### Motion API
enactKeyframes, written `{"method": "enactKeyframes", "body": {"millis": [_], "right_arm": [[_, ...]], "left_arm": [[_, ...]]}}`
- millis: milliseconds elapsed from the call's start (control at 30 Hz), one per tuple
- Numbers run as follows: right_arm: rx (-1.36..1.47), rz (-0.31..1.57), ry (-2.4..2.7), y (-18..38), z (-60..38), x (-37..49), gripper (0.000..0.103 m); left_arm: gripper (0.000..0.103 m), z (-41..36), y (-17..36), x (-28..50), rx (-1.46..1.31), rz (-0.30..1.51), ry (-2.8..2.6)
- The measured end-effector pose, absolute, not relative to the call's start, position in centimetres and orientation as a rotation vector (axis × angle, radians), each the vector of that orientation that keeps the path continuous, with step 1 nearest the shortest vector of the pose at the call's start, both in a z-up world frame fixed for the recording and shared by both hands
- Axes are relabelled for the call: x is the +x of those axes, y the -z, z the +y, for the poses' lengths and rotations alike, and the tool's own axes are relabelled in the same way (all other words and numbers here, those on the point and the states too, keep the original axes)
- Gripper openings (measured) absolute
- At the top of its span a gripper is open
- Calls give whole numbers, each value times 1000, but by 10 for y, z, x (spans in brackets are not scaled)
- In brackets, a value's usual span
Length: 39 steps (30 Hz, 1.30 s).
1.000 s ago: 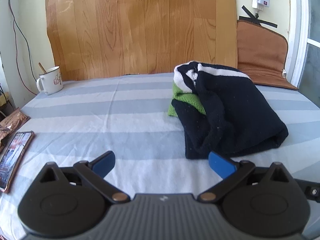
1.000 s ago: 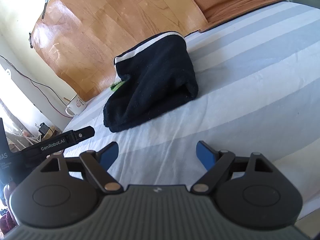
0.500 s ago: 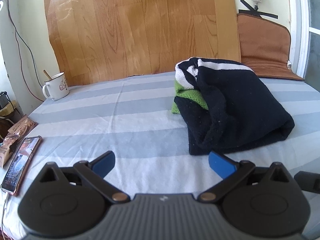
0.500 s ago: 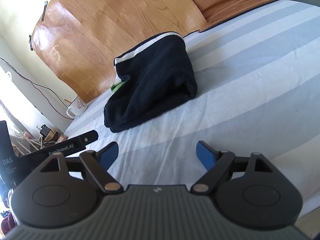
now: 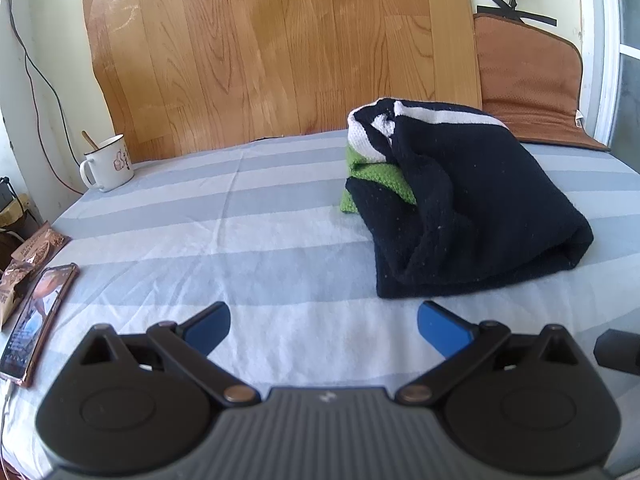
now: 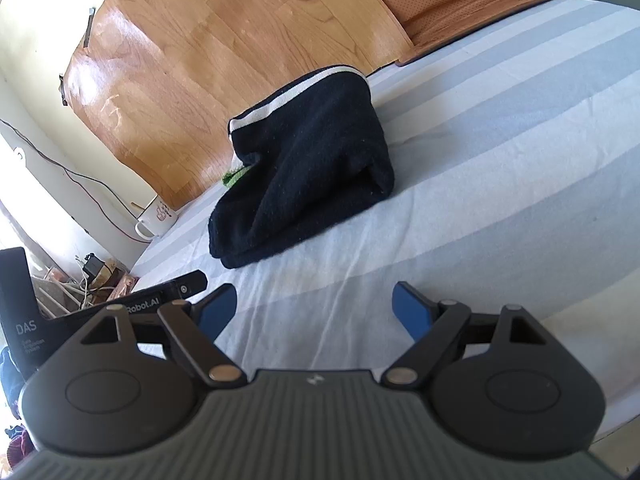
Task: Fold small clothes
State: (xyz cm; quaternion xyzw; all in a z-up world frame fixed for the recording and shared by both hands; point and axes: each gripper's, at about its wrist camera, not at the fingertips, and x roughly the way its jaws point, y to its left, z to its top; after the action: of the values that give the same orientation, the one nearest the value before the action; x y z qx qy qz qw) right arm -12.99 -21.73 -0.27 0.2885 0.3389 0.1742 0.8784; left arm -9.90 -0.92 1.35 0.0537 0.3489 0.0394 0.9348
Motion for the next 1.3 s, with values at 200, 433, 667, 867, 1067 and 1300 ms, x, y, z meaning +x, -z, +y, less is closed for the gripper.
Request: {"method": "enactKeyframes", "body": {"millis": [200,433,667,867,1067,1300], "right_arm": [[604,703,-366,3,-218,-130,87],[600,701,-368,3,-218,-130,87],[602,703,-364,3,-217,-129,87],[599,705,-361,2,-217,-128,87],[597,705,-361,3,-217,-128,87],[597,704,-361,3,-217,-128,87]], "left_arm": [[103,-10,-10,-96,108,736,-78],[103,-8,-10,-96,104,736,-81],[103,-6,-10,-95,100,738,-80],[103,-5,-9,-95,95,743,-80],[103,-4,-9,-94,93,749,-81],[103,-2,-7,-92,84,759,-82]]}}
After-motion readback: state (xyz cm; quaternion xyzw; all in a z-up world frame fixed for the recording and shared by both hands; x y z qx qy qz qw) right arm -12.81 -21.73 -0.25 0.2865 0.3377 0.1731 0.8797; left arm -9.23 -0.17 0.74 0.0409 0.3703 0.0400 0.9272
